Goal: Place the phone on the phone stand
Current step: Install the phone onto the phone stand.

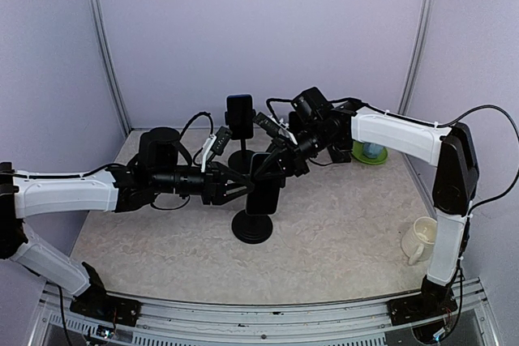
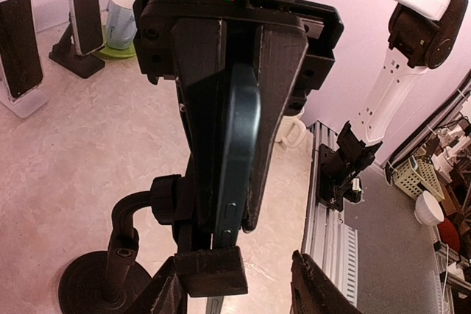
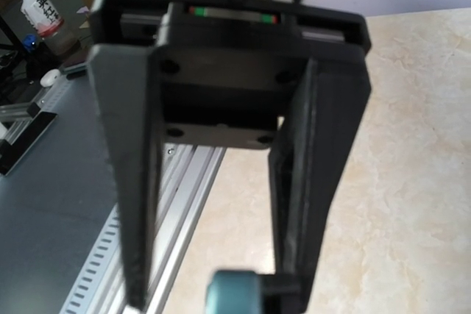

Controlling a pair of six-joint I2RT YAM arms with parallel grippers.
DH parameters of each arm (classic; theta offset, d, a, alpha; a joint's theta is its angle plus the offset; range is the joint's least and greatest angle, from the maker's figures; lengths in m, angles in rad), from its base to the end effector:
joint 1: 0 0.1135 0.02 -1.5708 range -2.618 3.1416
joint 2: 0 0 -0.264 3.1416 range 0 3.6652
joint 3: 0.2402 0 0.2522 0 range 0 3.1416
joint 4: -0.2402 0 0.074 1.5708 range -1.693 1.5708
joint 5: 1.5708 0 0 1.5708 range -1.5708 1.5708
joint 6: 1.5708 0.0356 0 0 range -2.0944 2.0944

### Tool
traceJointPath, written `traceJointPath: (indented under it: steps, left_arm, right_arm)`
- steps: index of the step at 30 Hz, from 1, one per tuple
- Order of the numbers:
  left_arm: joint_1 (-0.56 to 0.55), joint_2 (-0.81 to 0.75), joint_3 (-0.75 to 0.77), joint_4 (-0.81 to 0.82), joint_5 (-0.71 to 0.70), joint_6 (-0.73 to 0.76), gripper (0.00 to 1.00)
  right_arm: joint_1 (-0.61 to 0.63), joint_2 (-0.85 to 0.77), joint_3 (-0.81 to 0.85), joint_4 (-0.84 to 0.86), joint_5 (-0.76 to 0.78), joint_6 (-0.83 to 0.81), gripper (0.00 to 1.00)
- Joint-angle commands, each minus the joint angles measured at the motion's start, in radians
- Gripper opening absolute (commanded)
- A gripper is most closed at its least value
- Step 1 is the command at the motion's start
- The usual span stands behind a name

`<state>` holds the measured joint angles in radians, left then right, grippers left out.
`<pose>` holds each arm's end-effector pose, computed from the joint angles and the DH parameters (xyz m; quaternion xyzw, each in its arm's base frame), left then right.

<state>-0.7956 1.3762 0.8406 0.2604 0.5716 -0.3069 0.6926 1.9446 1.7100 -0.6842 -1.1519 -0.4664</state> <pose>0.2034 -0.2351 0.2709 0.3502 0.7012 -0.4947 0.3754 0.3042 0.2947 0.2904 -0.5810 0.5693 0.5430 0.2086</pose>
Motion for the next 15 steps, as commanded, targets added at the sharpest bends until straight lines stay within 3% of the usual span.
traceJointPath:
  steps: [1, 15]
  left_arm:
    - [-0.027, -0.040, 0.048, 0.075, 0.079, 0.027, 0.50]
    - [-0.024, -0.101, 0.015, 0.031, -0.019, 0.022, 0.82]
  right_arm:
    - [-0.062, 0.040, -0.022, -0.082, 0.207, 0.018, 0.00]
    - [-0.059, 0.057, -0.005, -0.075, 0.175, 0.050, 0.00]
